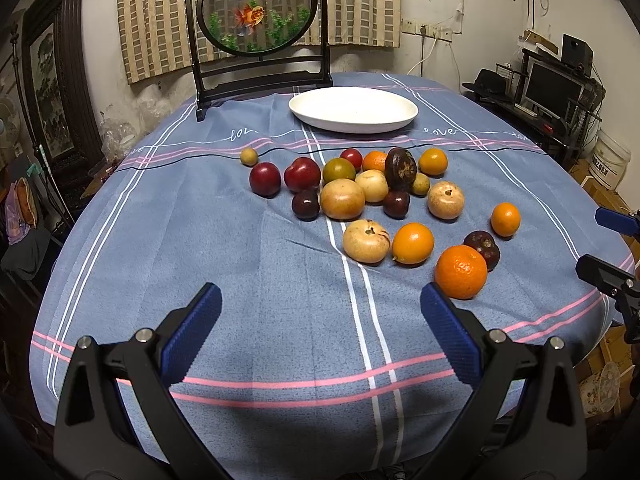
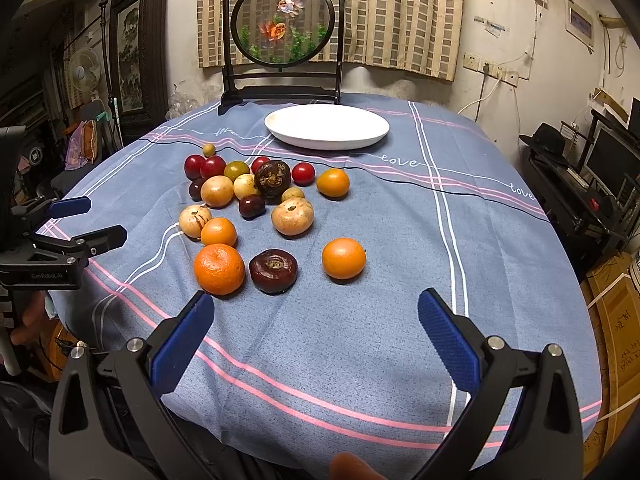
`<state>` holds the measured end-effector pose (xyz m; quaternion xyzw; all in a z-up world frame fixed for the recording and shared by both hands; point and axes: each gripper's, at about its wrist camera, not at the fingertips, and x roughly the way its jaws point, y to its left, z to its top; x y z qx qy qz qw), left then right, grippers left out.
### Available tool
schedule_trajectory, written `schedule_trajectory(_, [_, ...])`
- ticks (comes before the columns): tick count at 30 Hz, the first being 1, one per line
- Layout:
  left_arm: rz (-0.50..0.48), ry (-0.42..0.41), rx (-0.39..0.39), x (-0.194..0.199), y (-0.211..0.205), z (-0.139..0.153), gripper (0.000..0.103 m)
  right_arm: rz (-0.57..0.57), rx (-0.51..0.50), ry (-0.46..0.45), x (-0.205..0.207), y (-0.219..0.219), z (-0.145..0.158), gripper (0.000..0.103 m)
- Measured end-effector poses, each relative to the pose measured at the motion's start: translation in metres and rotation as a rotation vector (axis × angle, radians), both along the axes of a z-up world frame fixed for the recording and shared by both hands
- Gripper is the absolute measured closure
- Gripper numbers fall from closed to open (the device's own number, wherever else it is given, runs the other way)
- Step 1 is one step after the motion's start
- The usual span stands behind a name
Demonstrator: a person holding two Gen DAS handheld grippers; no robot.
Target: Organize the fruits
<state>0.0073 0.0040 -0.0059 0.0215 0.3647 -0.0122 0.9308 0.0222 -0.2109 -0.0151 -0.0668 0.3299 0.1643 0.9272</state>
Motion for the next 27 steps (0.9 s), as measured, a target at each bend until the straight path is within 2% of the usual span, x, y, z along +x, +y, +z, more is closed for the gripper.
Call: schedule_trajectory(27, [0.002,0.009,-0.003,0.0010,0.0011,-0.0032,0.002,0.009,-0.004,0.006,0.0031,0.0025,0.0000,0.001])
